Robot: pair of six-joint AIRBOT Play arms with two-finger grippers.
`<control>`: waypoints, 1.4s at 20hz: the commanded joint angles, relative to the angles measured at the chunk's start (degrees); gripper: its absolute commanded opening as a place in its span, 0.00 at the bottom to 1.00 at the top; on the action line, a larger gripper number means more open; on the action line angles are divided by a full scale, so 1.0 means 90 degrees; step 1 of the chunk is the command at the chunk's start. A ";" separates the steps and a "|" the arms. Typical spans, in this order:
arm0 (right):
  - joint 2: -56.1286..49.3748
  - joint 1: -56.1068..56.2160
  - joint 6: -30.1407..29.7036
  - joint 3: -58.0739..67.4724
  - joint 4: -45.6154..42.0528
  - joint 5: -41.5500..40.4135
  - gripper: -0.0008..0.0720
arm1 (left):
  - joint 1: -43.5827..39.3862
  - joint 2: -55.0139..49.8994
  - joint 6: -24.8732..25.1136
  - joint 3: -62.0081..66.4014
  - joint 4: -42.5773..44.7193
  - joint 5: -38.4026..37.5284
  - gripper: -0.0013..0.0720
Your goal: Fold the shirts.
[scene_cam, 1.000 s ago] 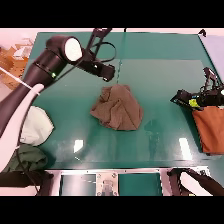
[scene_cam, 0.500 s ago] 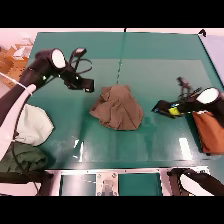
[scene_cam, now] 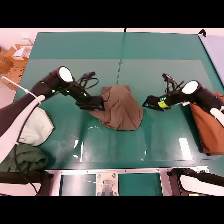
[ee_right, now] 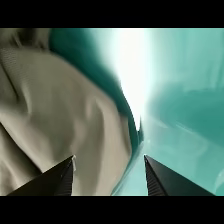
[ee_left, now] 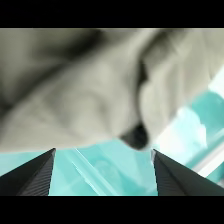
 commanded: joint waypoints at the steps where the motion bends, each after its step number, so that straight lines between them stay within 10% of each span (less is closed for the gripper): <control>1: -0.0899 -0.0330 -0.0629 0.0755 0.0313 0.0622 0.68 | -0.0656 -0.0002 0.0112 -0.0041 -0.0223 -0.0148 1.00; 12: -0.2851 -0.0100 -0.1268 0.2824 0.2169 0.0974 0.68 | -0.1644 -0.0015 -0.0721 -0.1103 0.0325 0.1960 0.99; 13: -0.2992 -0.0044 -0.1268 0.2970 0.2239 0.0974 0.69 | -0.1644 -0.0015 -0.0716 -0.1129 0.0206 0.1948 0.80; 14: -0.3126 0.0036 -0.1268 0.3079 0.2268 0.0976 0.69 | -0.1642 -0.0015 -0.0576 -0.1124 0.0097 0.1797 0.31; 15: -0.3223 0.0109 -0.1270 0.3123 0.2263 0.0979 0.68 | -0.1634 -0.0012 -0.0187 -0.1083 0.0075 0.1396 0.05; 25: -0.3388 0.0316 -0.1054 0.3070 0.2249 0.0818 0.68 | 0.0784 0.0481 -0.0284 -0.1071 0.1865 0.0053 0.05; 28: -0.3364 0.0223 -0.1049 0.3016 0.1889 0.1117 0.49 | 0.1010 0.0481 -0.0165 -0.1071 0.1875 0.0449 0.05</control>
